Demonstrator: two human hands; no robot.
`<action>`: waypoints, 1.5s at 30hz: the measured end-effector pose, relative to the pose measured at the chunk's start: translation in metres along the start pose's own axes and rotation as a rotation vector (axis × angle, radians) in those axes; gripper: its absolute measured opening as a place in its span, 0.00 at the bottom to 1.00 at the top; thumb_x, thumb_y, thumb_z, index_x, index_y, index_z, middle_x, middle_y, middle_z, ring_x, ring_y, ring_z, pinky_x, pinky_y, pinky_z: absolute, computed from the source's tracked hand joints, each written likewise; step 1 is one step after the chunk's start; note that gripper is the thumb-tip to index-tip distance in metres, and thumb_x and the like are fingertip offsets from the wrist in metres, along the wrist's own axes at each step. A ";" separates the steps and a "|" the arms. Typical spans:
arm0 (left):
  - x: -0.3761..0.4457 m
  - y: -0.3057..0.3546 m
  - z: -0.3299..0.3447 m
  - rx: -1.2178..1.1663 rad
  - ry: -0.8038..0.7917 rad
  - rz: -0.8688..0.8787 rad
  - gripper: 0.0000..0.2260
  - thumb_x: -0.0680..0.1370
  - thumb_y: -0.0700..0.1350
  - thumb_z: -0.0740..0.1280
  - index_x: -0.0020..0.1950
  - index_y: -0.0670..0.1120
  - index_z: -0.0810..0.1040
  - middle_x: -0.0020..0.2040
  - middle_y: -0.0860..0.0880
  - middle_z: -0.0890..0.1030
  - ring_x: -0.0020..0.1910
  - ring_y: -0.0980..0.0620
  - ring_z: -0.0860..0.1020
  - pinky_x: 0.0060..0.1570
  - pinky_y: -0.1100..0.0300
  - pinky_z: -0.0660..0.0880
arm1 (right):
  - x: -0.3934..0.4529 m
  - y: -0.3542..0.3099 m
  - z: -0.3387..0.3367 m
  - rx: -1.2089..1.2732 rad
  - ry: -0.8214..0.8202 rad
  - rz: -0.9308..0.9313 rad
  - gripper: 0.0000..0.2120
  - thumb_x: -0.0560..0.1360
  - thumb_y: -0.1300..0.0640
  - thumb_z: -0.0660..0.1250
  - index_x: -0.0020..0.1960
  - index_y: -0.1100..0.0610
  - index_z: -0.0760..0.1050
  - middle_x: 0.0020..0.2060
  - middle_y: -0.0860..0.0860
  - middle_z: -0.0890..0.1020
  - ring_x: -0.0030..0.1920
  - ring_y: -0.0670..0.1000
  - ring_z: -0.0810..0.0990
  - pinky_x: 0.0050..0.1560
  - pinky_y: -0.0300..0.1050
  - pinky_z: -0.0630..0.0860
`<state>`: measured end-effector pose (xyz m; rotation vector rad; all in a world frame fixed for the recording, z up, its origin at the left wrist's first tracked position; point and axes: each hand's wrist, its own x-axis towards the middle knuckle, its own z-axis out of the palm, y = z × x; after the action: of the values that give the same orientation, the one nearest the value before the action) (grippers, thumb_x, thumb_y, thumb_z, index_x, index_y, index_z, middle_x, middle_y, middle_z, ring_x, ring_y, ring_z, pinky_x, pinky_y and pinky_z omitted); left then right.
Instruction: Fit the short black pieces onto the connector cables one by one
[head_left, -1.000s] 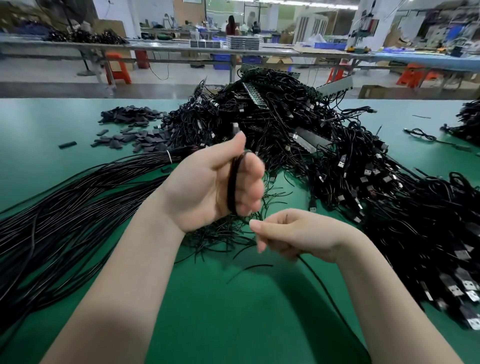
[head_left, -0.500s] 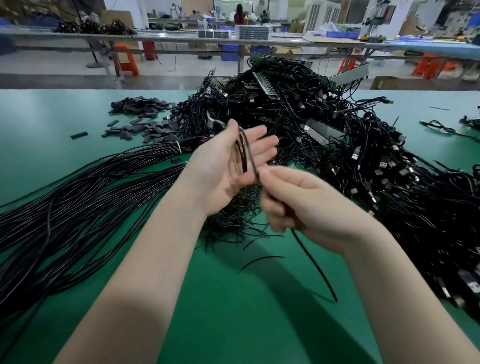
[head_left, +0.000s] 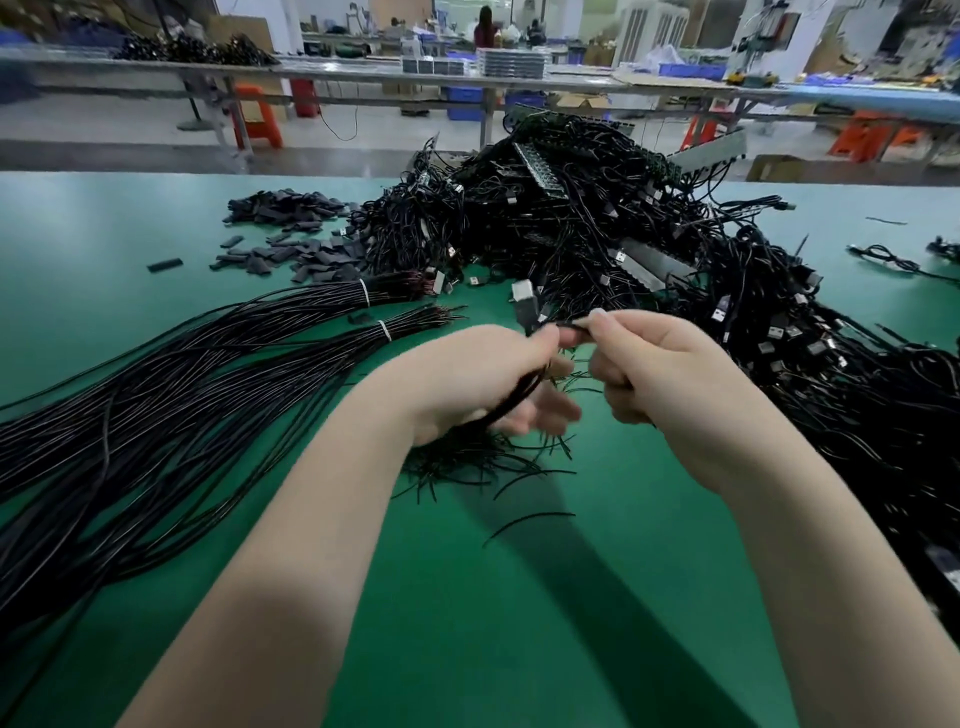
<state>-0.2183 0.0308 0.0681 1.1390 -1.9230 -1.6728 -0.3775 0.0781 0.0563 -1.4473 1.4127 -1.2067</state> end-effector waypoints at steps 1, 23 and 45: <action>0.003 0.000 0.001 -0.132 0.078 0.027 0.16 0.85 0.53 0.53 0.58 0.47 0.77 0.46 0.47 0.86 0.44 0.52 0.85 0.52 0.55 0.80 | -0.003 -0.006 0.006 0.033 -0.022 -0.053 0.13 0.83 0.55 0.57 0.51 0.57 0.80 0.24 0.41 0.70 0.25 0.42 0.63 0.25 0.34 0.61; 0.003 0.011 0.016 -0.719 0.101 0.228 0.18 0.85 0.53 0.53 0.37 0.48 0.70 0.31 0.54 0.76 0.33 0.56 0.77 0.36 0.62 0.76 | -0.003 0.001 0.026 0.066 -0.102 -0.079 0.11 0.76 0.48 0.66 0.50 0.56 0.76 0.37 0.50 0.80 0.39 0.47 0.79 0.47 0.49 0.79; -0.015 -0.028 -0.010 0.575 0.534 0.261 0.17 0.78 0.57 0.66 0.66 0.54 0.74 0.59 0.58 0.80 0.54 0.66 0.78 0.57 0.62 0.75 | -0.021 0.037 0.002 0.058 -0.160 0.381 0.12 0.84 0.52 0.52 0.46 0.55 0.69 0.26 0.45 0.61 0.22 0.45 0.59 0.22 0.37 0.58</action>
<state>-0.1924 0.0355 0.0478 1.2848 -2.1039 -0.5962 -0.3844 0.0952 0.0179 -1.1412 1.4483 -0.8642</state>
